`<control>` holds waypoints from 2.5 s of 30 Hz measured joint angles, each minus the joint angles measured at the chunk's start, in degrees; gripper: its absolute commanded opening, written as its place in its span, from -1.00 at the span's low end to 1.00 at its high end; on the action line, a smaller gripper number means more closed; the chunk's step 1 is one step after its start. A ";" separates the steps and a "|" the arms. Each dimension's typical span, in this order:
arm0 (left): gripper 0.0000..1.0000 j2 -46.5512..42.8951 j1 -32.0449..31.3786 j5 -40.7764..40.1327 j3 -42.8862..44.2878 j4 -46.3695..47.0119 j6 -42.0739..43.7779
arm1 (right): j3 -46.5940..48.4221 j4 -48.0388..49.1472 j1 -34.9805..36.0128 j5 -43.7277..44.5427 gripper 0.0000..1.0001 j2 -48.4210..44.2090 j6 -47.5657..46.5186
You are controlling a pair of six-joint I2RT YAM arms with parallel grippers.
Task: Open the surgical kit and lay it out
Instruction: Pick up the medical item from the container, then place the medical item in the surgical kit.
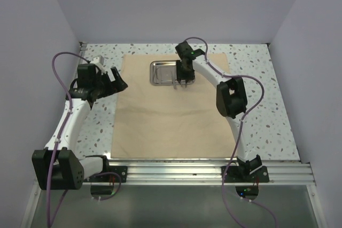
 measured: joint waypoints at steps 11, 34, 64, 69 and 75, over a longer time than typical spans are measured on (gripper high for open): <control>0.92 0.22 -0.15 -0.44 -0.02 -0.24 1.16 | 7.37 -0.13 0.00 0.07 -0.15 5.53 0.00; 0.92 4.96 -0.17 -1.20 0.02 -0.22 1.29 | 8.15 0.22 -0.15 1.42 -1.00 7.50 -0.11; 0.99 9.05 -4.17 -2.97 2.73 0.94 2.75 | -50.86 3.08 -0.09 3.93 -1.00 -53.51 3.37; 0.99 11.52 -8.15 -3.41 3.61 1.44 2.71 | -67.91 2.80 0.04 0.22 -1.00 -59.08 8.87; 0.99 13.73 -10.99 -3.37 5.29 1.90 2.64 | -79.08 5.33 0.33 -2.95 -1.00 -59.17 13.79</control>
